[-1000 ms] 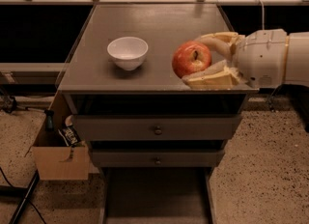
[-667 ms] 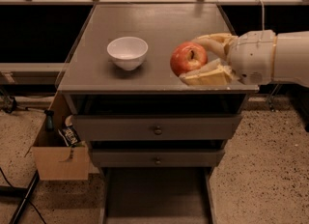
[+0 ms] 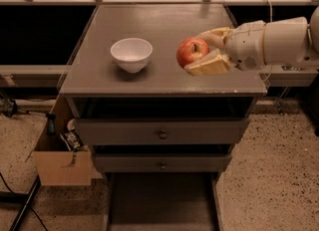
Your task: Pick apple from bottom drawer and place on counter
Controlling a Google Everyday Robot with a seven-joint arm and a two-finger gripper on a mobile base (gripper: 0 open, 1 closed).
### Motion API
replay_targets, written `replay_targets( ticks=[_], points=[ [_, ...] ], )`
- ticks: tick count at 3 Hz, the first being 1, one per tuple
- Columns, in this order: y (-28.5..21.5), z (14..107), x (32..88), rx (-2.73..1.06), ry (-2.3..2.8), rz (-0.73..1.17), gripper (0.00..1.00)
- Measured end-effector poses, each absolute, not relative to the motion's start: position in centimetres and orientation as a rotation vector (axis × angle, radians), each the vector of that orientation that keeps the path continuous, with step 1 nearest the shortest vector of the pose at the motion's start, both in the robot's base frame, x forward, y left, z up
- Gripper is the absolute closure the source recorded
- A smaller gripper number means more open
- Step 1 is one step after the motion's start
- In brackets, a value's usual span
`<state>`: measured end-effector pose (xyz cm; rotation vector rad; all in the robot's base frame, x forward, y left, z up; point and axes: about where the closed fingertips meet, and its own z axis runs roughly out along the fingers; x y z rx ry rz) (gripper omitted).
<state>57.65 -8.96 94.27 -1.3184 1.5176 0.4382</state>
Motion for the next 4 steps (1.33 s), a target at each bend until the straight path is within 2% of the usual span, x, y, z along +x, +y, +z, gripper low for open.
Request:
replay_targets(
  ticks=[2,4],
  points=[
    [-11.6,89.9,63.0,-1.325,1.659,0.388,1.00],
    [-13.7,85.8,65.0,-1.280,1.732,0.407,1.00]
  ],
)
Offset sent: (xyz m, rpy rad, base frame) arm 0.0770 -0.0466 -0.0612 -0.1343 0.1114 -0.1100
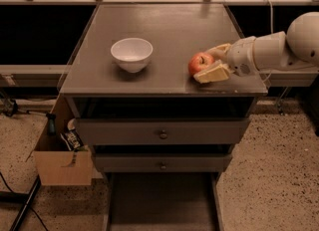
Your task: Pick apple from bottom drawer and place on counter
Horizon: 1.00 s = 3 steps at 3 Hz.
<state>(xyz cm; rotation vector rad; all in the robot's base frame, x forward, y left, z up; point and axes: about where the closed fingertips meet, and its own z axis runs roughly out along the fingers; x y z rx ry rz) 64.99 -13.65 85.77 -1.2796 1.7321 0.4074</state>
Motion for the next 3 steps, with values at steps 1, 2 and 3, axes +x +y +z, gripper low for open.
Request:
replay_targets(
  ticks=[1,2,3],
  points=[
    [-13.69,84.40,65.50,-1.265,1.744,0.417,1.00],
    [-13.69,84.40,65.50,-1.265,1.744,0.417,0.74],
    [-13.69,84.40,65.50,-1.265,1.744,0.417,0.50]
  ],
)
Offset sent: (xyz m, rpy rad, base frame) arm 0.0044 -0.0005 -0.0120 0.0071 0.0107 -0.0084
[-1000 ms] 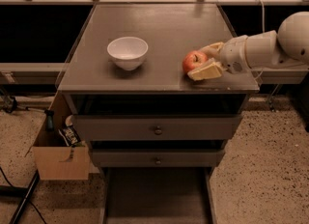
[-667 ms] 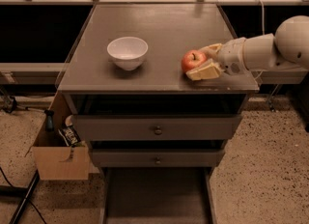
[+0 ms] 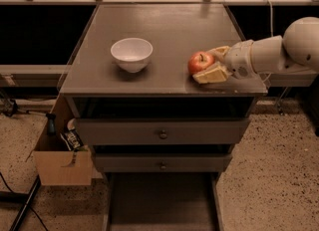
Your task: Pick apple from bottom drawer and place on counter
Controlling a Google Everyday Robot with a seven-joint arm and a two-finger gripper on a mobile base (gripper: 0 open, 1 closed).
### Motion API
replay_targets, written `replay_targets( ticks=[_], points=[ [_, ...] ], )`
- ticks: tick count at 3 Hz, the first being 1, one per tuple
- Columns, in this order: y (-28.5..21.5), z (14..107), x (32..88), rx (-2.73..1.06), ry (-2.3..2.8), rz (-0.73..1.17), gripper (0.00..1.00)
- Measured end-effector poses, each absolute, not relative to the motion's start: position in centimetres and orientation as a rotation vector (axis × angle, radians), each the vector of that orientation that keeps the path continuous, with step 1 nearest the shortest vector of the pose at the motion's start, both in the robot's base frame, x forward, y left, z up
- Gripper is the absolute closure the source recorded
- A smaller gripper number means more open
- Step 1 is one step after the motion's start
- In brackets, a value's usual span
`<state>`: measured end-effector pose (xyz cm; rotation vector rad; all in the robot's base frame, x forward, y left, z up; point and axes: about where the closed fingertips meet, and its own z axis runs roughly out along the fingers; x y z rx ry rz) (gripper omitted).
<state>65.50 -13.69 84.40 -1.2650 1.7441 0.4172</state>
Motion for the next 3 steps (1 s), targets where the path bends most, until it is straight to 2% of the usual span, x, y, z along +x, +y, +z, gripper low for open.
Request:
replay_targets(
  ticks=[1,2,3],
  points=[
    [-13.68,84.40,65.50,-1.265,1.744,0.417,0.19],
    [-13.68,84.40,65.50,-1.265,1.744,0.417,0.00],
    [-13.68,84.39,65.50,-1.265,1.744,0.417,0.00]
  ],
)
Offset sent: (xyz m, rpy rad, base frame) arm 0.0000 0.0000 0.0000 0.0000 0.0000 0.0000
